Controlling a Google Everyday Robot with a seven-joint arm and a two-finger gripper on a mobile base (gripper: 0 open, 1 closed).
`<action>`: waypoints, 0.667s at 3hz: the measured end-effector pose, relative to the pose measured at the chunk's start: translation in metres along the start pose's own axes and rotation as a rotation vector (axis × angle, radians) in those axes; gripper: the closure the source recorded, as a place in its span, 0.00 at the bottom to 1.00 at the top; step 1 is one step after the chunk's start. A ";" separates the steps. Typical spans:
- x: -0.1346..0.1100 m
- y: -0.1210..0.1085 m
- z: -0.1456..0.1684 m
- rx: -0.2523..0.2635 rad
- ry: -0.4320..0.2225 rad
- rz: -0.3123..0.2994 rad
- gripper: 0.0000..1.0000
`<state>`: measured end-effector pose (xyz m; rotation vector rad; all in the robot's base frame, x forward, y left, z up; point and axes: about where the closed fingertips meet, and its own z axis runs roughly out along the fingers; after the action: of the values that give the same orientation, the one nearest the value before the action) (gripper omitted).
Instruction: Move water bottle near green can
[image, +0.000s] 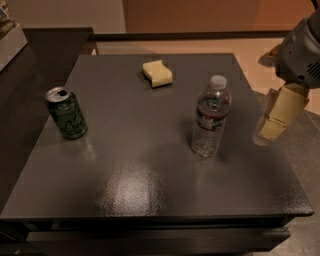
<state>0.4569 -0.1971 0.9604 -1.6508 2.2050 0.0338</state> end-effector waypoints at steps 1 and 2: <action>-0.017 -0.001 0.019 -0.042 -0.083 0.025 0.00; -0.033 0.005 0.036 -0.080 -0.166 0.029 0.00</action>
Offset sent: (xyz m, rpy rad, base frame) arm 0.0164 0.0635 -0.0357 0.2920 0.0414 0.0612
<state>0.4703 -0.1564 0.9365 -1.5958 2.1269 0.2611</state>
